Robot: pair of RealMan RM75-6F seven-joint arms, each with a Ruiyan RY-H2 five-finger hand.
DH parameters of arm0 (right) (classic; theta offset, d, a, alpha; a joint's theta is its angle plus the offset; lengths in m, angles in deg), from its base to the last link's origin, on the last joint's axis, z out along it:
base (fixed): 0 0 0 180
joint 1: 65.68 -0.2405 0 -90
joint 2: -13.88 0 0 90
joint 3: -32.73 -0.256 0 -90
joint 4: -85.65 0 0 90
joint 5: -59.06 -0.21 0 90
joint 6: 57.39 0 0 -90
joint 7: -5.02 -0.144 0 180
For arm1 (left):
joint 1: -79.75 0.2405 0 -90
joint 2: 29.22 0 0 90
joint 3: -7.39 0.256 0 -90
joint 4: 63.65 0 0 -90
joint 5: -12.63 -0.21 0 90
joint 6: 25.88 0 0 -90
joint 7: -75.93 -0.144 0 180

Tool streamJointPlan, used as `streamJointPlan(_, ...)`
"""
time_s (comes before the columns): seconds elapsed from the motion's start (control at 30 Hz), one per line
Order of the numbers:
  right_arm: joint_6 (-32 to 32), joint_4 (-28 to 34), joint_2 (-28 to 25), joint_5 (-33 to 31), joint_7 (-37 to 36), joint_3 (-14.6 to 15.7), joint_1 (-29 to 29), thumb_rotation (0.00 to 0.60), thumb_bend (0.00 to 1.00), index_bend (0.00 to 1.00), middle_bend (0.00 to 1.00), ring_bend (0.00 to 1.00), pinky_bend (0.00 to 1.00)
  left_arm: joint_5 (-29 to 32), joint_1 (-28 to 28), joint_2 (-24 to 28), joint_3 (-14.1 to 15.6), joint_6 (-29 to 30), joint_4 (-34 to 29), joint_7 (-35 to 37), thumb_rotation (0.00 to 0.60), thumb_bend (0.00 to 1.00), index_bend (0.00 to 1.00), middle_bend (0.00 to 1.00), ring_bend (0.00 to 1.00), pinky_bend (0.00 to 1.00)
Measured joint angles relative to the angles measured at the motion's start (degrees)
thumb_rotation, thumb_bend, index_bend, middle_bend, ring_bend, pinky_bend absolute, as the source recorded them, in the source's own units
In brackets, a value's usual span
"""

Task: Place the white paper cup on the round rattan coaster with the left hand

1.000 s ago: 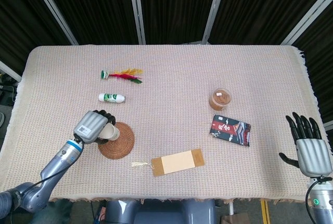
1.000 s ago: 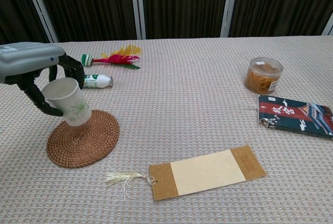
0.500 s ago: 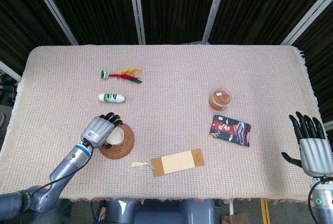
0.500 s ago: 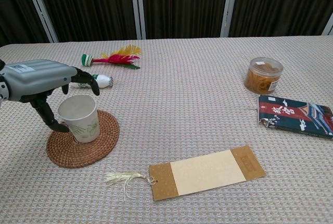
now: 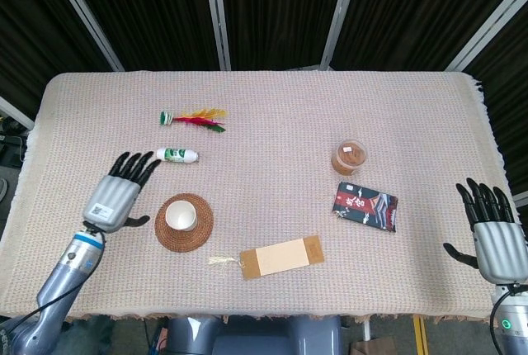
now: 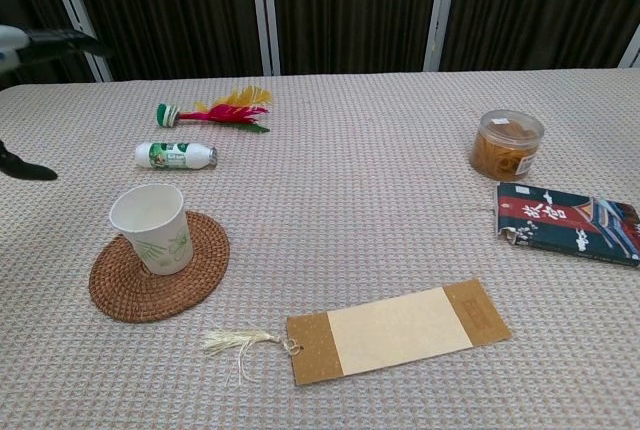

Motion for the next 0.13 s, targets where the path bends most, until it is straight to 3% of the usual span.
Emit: streamJointPlan(0.13,0.6,0.0,-0.1,0.7,-0.7,0.2,0.2,0.6,0.0,0.0,0.0,0.0,0.0,-4.3,6.7,1.8,1.5,9.9,-0.2,6.2,0.6,0.0,0.0,0.0,0.0,0.0)
